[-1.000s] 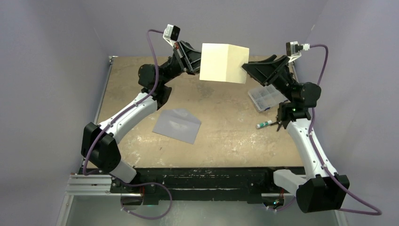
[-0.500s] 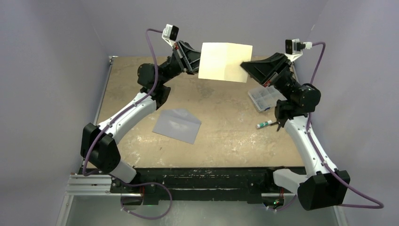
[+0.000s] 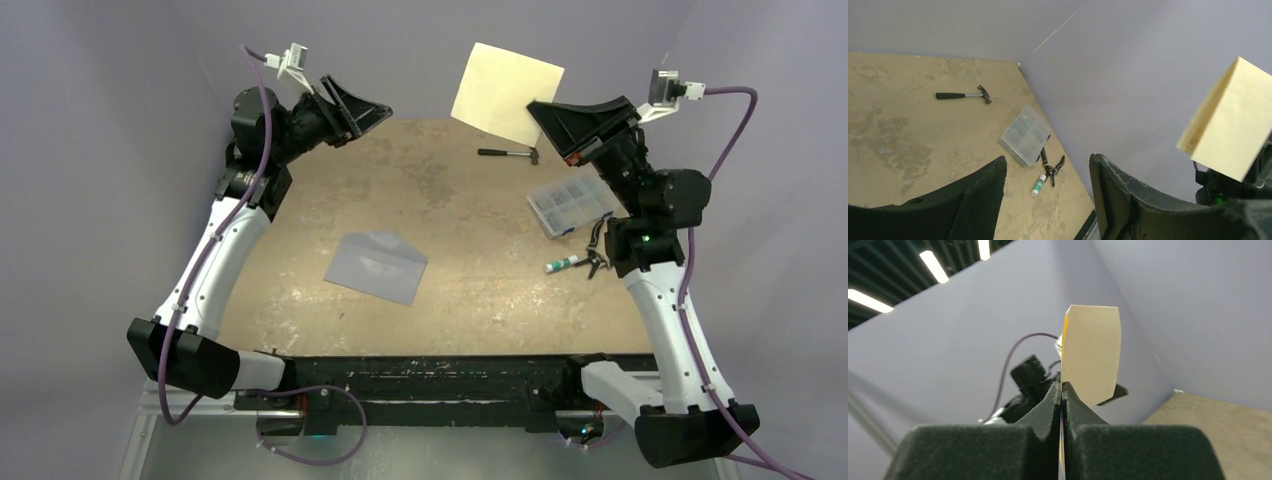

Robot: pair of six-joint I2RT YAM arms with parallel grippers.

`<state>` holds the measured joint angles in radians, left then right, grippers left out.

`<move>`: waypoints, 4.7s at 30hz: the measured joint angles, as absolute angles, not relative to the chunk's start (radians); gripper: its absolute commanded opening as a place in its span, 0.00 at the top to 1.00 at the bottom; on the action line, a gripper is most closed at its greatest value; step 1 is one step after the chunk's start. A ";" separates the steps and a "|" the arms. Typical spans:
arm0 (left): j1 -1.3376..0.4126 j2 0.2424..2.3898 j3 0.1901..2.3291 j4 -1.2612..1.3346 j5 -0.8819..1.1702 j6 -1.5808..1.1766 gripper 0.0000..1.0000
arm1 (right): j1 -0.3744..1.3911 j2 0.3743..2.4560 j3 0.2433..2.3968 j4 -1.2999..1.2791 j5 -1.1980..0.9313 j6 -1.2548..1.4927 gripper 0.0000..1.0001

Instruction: Place the letter into the envelope and seal it

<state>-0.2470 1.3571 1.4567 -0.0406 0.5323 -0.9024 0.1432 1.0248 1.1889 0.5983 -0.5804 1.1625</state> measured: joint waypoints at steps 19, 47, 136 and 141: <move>-0.533 1.377 1.393 0.203 0.559 -0.930 0.32 | 0.237 1.164 1.110 0.418 -0.686 0.970 1.00; -0.548 1.468 1.359 0.435 0.677 -1.094 1.00 | 0.244 1.198 1.054 0.572 -0.772 1.097 0.92; -0.472 1.369 0.631 -0.294 -0.329 -1.019 0.43 | 0.422 1.528 0.935 0.302 -0.526 0.673 1.00; -0.459 1.486 0.683 -0.127 -0.271 -0.936 0.57 | 0.422 1.538 0.944 0.301 -0.526 0.654 1.00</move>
